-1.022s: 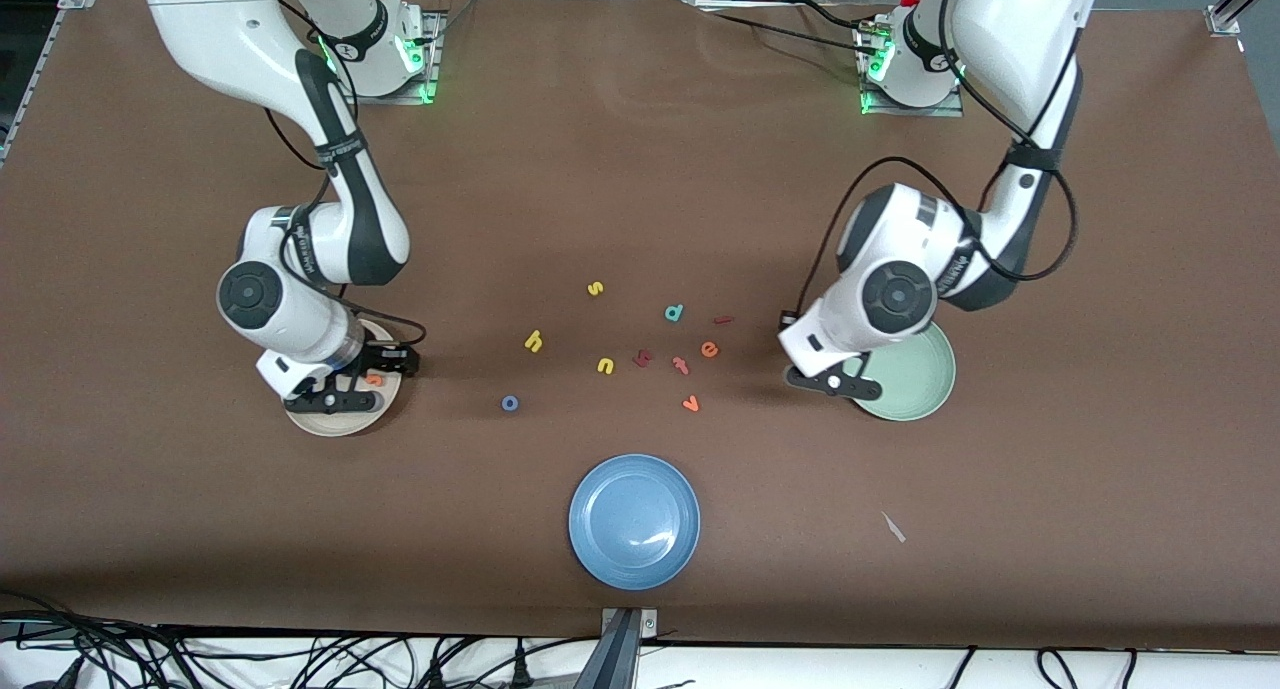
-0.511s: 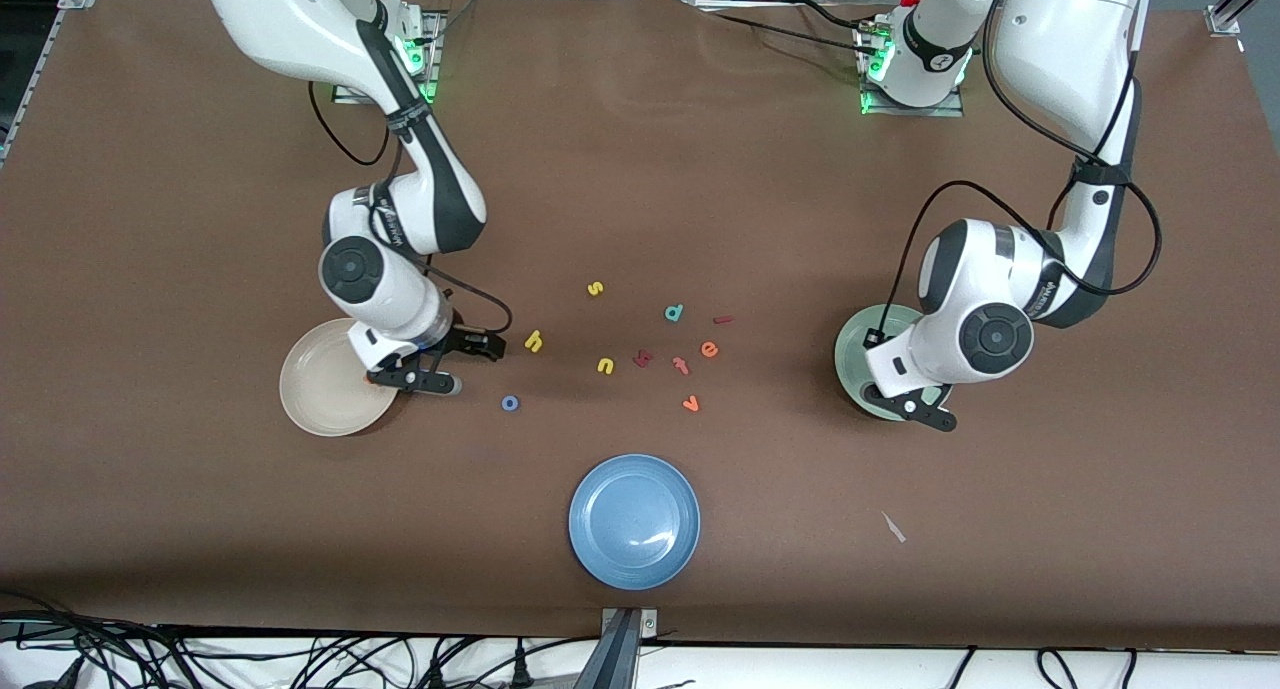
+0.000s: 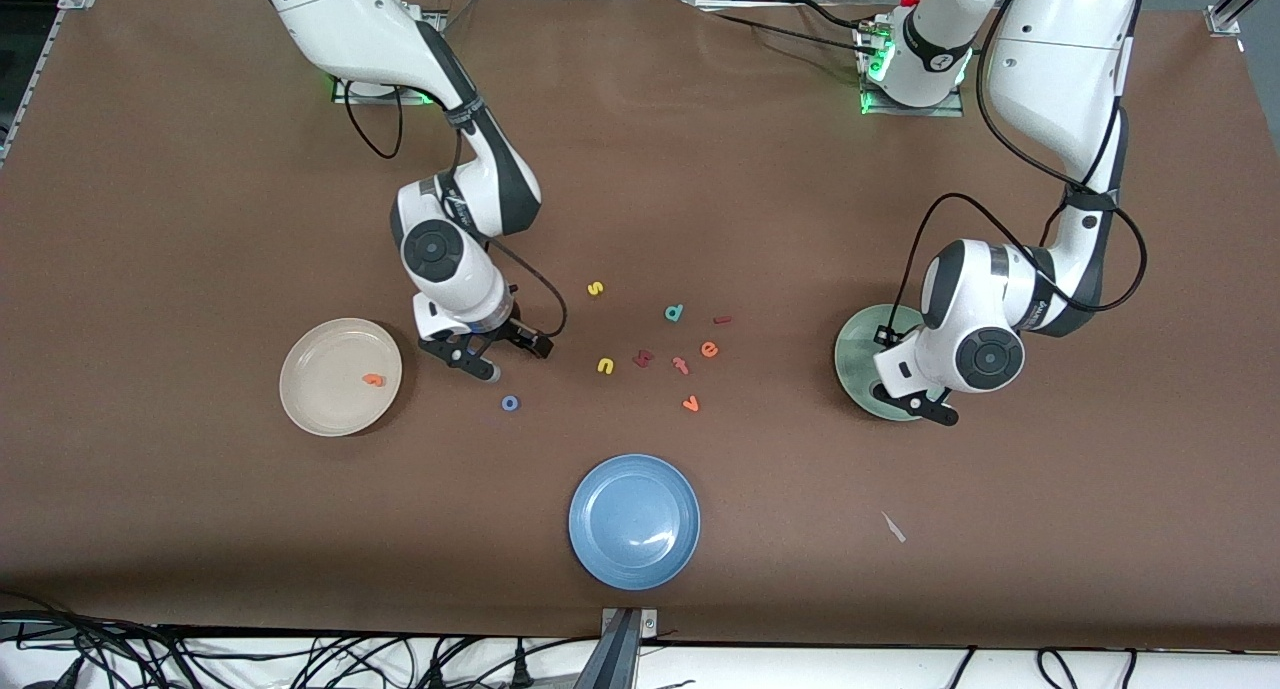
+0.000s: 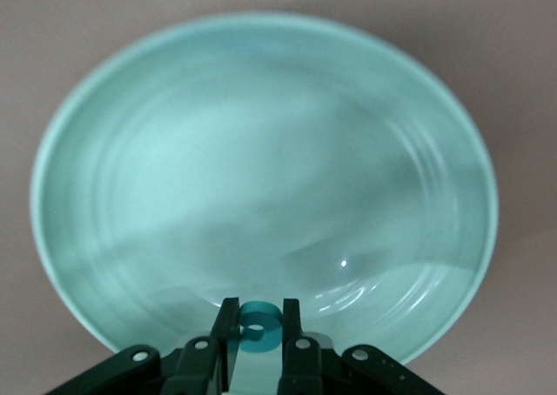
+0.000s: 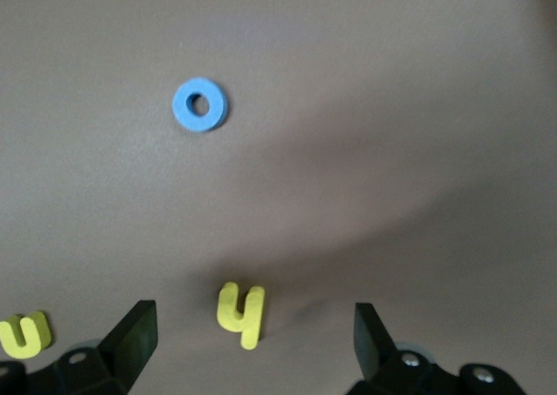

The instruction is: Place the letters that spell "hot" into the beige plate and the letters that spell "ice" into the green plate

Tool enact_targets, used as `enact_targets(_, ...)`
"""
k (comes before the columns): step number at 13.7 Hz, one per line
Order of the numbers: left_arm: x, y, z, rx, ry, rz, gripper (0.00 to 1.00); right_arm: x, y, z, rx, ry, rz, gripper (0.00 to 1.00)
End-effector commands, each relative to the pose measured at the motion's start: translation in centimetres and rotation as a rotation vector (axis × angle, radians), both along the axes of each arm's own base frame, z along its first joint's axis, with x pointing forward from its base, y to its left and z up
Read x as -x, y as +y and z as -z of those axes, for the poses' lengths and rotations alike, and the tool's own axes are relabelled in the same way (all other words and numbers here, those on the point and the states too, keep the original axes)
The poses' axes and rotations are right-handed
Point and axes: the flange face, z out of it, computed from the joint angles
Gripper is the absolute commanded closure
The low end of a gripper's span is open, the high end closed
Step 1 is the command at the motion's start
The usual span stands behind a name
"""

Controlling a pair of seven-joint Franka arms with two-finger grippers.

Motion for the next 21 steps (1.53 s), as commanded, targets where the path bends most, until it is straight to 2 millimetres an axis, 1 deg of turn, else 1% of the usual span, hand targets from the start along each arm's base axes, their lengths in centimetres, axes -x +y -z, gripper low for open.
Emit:
enact_targets(1,0.9,0.5,0.5,0.000,0.002,0.016,0.88,0.2,0.3,0.9,-0.009,-0.016,0.034,0.00)
enact_targets(3,1.2,0.6,1.3,0.001,-0.012,0.018,0.85,0.3,0.6,0.8,-0.011,-0.016,0.032,0.00)
enact_targets(4,1.4,0.6,1.7,0.005,-0.028,0.018,0.84,0.4,0.7,1.4,-0.005,-0.009,0.029,0.01)
enact_targets(5,1.4,0.6,1.5,0.007,-0.031,0.019,0.58,0.5,0.7,1.7,-0.003,-0.007,0.031,0.01)
enact_targets(6,1.3,0.5,1.1,0.009,-0.034,0.018,0.08,0.5,0.8,1.9,0.001,-0.004,0.043,0.02)
enact_targets(7,1.0,0.4,0.3,0.012,-0.040,0.018,0.00,0.8,1.3,2.0,0.000,-0.004,0.042,0.02)
enact_targets(9,0.7,0.1,-1.5,0.019,-0.047,0.019,0.00,1.0,1.4,2.4,0.004,0.001,0.040,0.08)
enact_targets(11,0.3,-0.2,-3.4,0.023,-0.045,0.020,0.00,0.9,1.3,2.4,0.004,0.001,0.042,0.17)
enact_targets(13,-0.6,-0.7,-6.2,0.031,-0.072,0.025,0.00,0.8,1.4,2.5,0.004,0.001,0.042,0.30)
enact_targets(14,-1.0,-1.2,-7.6,0.040,-0.095,0.031,0.00,0.6,1.6,2.2,-0.001,-0.005,0.044,0.38)
enact_targets(15,-1.1,-1.9,-8.4,0.049,-0.106,0.042,0.00,0.5,1.6,2.4,-0.002,-0.004,0.049,0.44)
enact_targets(17,-1.2,-4.5,-9.6,0.076,-0.128,0.077,0.00,0.1,2.0,2.4,-0.006,-0.009,0.082,0.56)
enact_targets(18,-1.2,-5.9,-10.1,0.089,-0.136,0.099,0.00,-0.1,2.1,2.4,-0.007,-0.012,0.088,0.59)
enact_targets(19,-0.9,-7.3,-10.1,0.104,-0.135,0.120,0.00,-0.1,2.1,2.7,-0.005,-0.010,0.087,0.64)
enact_targets(20,-0.6,-8.4,-10.2,0.115,-0.133,0.137,0.00,-0.1,2.1,2.8,-0.003,-0.009,0.086,0.66)
enact_targets(21,-0.2,-9.6,-10.1,0.124,-0.130,0.160,0.00,-0.1,2.1,2.9,0.000,-0.009,0.082,0.71)
